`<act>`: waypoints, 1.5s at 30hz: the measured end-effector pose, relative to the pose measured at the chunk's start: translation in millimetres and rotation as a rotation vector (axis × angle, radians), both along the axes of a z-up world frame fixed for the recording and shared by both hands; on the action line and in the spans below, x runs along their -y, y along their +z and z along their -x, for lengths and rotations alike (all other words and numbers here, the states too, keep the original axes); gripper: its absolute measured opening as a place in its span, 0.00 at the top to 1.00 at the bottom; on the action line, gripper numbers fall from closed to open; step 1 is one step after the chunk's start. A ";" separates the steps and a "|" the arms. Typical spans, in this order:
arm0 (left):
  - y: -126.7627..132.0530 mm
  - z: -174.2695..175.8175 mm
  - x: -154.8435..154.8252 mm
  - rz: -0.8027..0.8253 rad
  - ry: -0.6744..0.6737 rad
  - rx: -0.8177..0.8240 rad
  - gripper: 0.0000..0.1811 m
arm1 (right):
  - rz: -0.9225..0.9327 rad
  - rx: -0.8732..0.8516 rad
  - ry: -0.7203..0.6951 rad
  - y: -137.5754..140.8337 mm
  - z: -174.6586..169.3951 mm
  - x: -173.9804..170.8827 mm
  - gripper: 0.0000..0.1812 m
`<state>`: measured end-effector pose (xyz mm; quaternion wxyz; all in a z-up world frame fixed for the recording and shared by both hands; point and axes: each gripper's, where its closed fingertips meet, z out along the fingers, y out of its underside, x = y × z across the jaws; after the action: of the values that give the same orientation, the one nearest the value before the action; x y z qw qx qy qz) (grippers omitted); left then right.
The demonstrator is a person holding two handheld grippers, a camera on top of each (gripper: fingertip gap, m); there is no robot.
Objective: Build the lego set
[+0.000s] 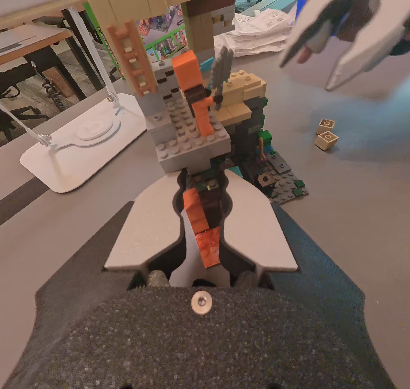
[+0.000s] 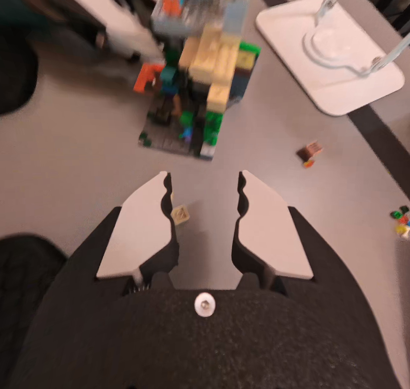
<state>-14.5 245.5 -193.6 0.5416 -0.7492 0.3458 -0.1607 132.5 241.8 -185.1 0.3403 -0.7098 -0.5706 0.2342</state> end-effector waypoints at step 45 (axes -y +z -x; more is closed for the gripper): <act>66.1 -86.9 151.1 0.453 -0.486 0.431 0.91 | -0.674 -0.244 0.263 71.1 65.4 150.7 0.83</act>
<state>72.4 94.4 -127.5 0.3690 -0.6952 0.3474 -0.5098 67.2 91.1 -113.9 0.5872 -0.4454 -0.6572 0.1579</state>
